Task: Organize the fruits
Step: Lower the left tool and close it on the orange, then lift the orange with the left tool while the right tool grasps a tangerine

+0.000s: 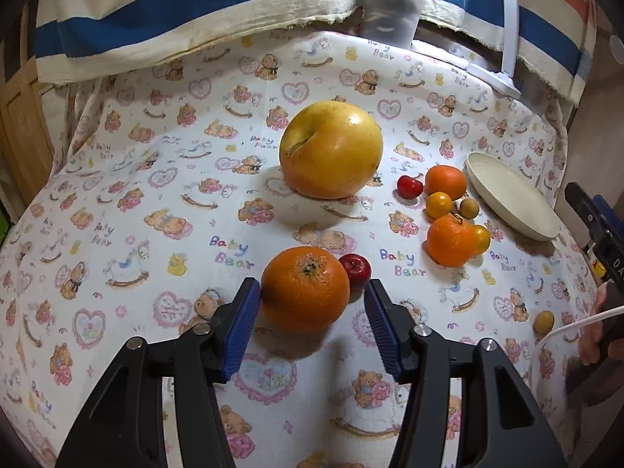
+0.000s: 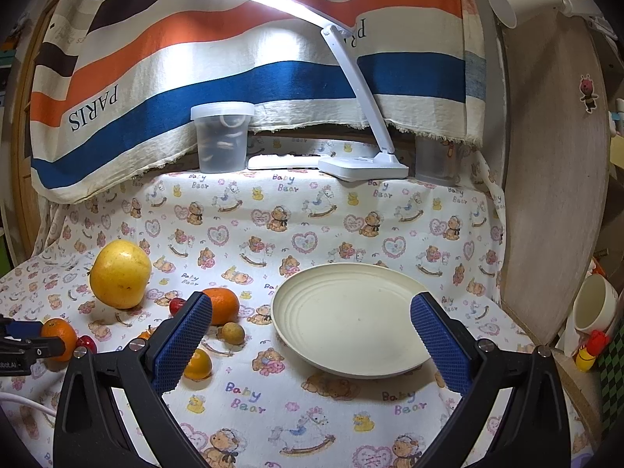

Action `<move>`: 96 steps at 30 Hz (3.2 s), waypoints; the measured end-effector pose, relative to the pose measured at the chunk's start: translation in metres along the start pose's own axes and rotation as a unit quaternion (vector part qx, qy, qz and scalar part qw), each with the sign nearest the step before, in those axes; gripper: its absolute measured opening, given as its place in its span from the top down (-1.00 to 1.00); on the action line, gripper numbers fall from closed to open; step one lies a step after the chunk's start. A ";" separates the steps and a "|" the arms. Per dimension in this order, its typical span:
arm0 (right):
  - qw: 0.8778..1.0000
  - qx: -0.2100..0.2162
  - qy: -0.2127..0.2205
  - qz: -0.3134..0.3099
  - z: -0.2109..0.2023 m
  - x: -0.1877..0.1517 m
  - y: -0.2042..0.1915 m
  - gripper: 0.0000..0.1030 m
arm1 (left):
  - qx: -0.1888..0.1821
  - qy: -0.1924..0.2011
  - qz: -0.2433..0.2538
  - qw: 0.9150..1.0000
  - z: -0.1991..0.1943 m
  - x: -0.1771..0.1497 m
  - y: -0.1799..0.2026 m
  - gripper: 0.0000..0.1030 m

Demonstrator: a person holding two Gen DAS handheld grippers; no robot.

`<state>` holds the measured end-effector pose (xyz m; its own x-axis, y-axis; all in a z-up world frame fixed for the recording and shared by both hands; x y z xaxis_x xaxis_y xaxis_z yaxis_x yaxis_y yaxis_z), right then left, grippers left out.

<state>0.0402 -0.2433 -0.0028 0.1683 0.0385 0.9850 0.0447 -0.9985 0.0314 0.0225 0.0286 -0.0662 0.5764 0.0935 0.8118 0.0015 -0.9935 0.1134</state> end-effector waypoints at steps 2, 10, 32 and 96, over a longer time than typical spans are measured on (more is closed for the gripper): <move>1.000 0.004 -0.008 0.011 0.001 -0.001 0.002 -0.99 | 0.007 -0.015 0.007 1.000 0.007 -0.003 0.002 -0.07; 0.998 0.021 -0.033 0.053 0.007 -0.005 0.011 -0.99 | -0.025 -0.035 -0.019 0.999 0.008 -0.006 0.001 0.08; 0.988 0.088 -0.059 0.112 0.011 -0.007 0.012 -0.81 | -0.050 0.131 0.043 0.989 -0.044 0.105 0.053 0.08; 0.954 0.207 -0.195 -0.098 0.056 -0.042 -0.120 0.10 | 0.007 0.097 -0.014 0.995 0.021 0.088 0.010 0.07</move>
<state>0.0829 -0.1229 -0.0574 0.4660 0.3143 0.8271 0.4839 -0.8731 0.0591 0.0911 0.0252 -0.0056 0.4067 0.1304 0.9042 0.0276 -0.9911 0.1305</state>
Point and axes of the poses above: each gripper's, at about its wrist camera, not at the fingertips, and z roughly the way its jaws point, y to its right, x to its top, the point moved 3 cm from there along z, roughly the way its jaws point, and after that the axes turned 11 degrees about y, right-handed, at the moved point
